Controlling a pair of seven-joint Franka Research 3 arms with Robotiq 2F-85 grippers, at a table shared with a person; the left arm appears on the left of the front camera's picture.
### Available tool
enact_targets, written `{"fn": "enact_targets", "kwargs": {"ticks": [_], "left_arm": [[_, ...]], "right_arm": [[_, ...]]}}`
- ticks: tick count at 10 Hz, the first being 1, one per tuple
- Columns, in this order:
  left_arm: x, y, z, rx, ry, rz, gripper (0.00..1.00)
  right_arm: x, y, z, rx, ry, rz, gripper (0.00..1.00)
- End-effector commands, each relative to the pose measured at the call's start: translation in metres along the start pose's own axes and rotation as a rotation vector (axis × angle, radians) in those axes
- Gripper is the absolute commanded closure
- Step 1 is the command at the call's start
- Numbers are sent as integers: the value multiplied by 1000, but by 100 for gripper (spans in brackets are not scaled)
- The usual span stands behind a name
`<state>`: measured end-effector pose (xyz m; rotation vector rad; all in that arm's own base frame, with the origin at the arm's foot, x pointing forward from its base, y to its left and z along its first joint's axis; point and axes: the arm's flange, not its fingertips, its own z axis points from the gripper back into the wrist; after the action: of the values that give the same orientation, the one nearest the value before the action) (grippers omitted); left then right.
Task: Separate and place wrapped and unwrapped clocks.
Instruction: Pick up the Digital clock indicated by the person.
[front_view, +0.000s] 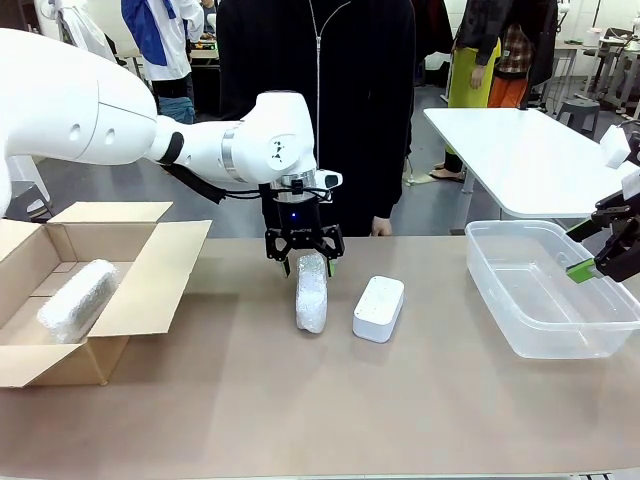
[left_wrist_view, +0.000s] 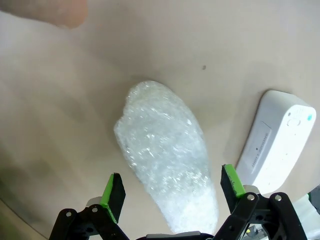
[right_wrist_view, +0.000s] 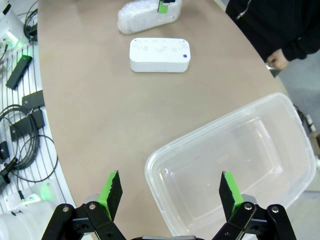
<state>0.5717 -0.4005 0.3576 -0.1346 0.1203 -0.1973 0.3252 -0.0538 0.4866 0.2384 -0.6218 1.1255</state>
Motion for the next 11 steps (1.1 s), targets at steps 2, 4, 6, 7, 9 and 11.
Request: {"fn": "enact_targets", "kwargs": {"ticks": [2,4,6,7,9,11], "left_arm": [[10,2,-5,7,32,31,0],[8,0,-9,14,32,22,0],[8,-2,-12,22,34,17,0],[7,-4,-13,22,22,4,0],[4,1,-13,10,23,3,0],[4,1,-13,10,23,3,0]], "right_arm": [[-1,-2,-3,16,-34,8,0],[-1,-2,-3,16,-34,8,0],[-1,-2,-3,16,-34,8,0],[-1,-2,-3,16,-34,8,0],[-1,-2,-3,16,-34,8,0],[-1,-2,-3,16,-34,8,0]]}}
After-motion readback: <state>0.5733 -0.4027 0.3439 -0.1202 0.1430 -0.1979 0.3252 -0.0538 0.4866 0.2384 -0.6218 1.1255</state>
